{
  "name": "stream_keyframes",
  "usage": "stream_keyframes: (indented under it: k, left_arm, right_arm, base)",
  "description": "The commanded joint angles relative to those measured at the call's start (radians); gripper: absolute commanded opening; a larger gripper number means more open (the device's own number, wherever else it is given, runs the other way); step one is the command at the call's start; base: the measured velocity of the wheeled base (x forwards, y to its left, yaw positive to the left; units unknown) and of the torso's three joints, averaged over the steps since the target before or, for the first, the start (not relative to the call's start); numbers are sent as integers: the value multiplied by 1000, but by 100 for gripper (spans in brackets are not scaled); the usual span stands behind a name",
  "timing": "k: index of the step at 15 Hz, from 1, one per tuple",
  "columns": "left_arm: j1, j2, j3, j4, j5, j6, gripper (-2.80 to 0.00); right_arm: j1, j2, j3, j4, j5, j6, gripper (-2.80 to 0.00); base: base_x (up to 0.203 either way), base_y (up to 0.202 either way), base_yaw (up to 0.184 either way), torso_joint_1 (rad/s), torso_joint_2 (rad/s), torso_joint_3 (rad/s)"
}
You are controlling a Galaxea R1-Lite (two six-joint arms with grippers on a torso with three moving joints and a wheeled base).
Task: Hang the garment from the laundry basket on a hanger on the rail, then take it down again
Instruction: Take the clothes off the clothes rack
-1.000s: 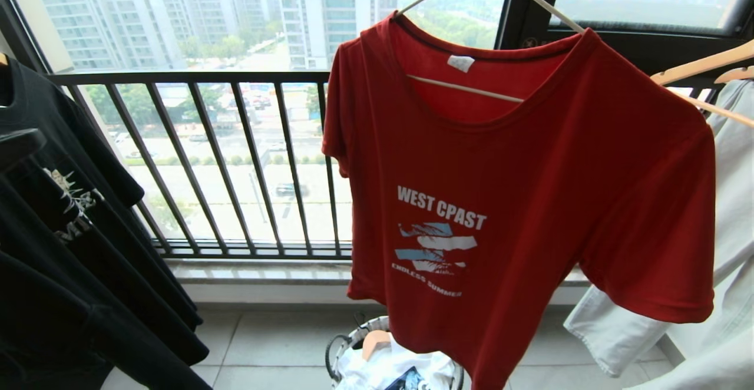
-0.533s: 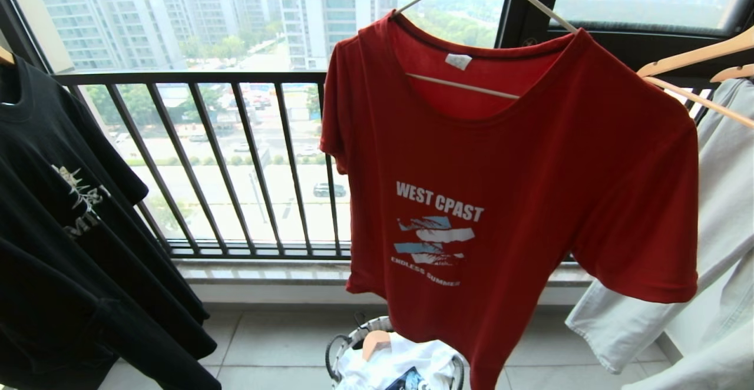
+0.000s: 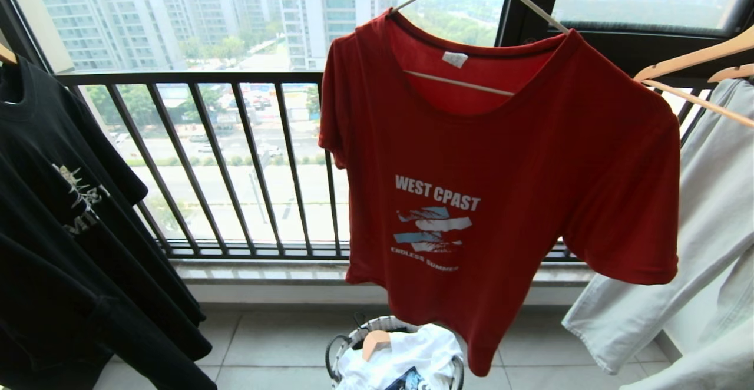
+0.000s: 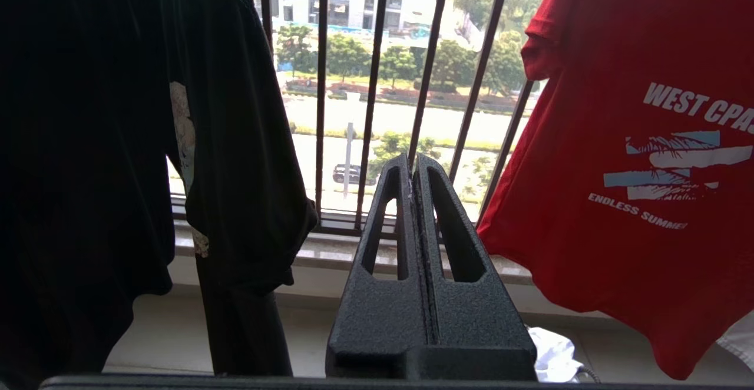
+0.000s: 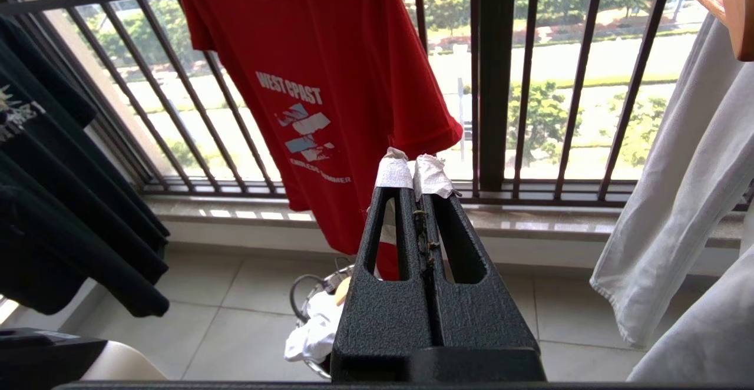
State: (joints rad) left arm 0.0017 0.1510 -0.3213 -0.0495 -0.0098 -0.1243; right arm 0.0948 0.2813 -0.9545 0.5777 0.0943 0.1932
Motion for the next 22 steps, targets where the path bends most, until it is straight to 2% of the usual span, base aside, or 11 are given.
stream_keyframes:
  k: [1, 2, 4, 6, 8, 9, 13, 15, 16, 19, 22]
  left_arm:
    - [1, -100, 81, -1, -2, 1, -280]
    - [0, -129, 111, -1, -2, 4, -280]
    - [0, -150, 172, -6, -1, 7, -280]
    - [0, -151, 221, -11, 3, 21, -280]
    - [1, -151, 303, -12, 8, 74, -280]
    - [1, -151, 321, -1, 13, 119, -280]
    - [1, -151, 320, 65, 22, 103, -280]
    - [1, -151, 320, 60, 24, 89, -280]
    - [0, -151, 320, 60, 24, 90, -280]
    - [1, -151, 320, 59, 24, 86, -280]
    - [0, -151, 321, 59, 30, 76, -280]
  right_arm:
    - [-52, 1, 1, 2, 2, -2, -280]
    - [-103, 1, 1, 2, 13, -9, -280]
    - [-135, -45, 7, 3, 138, -45, -280]
    - [-127, -80, 101, 3, 147, -55, -280]
    - [-115, -147, 261, -22, 142, -111, -280]
    - [-112, -190, 370, -73, 138, -158, -280]
    - [-107, -267, 786, -464, 69, -288, -280]
    - [-106, -277, 910, -601, 24, -338, -280]
    - [-106, -280, 951, -645, -5, -352, -280]
    - [-106, -281, 952, -552, -29, -321, -280]
    - [-106, -281, 954, -572, -45, -297, -280]
  base:
    - [0, 0, 0, 0, 0, 0]
    - [0, 0, 0, 0, 0, 0]
    - [0, 0, 0, 0, 0, 0]
    - [0, 0, 0, 0, 0, 0]
    - [0, 0, 0, 0, 0, 0]
    - [0, 0, 0, 0, 0, 0]
    - [0, 0, 0, 0, 0, 0]
    - [0, 0, 0, 0, 0, 0]
    - [0, 0, 0, 0, 0, 0]
    - [0, 0, 0, 0, 0, 0]
    - [0, 0, 0, 0, 0, 0]
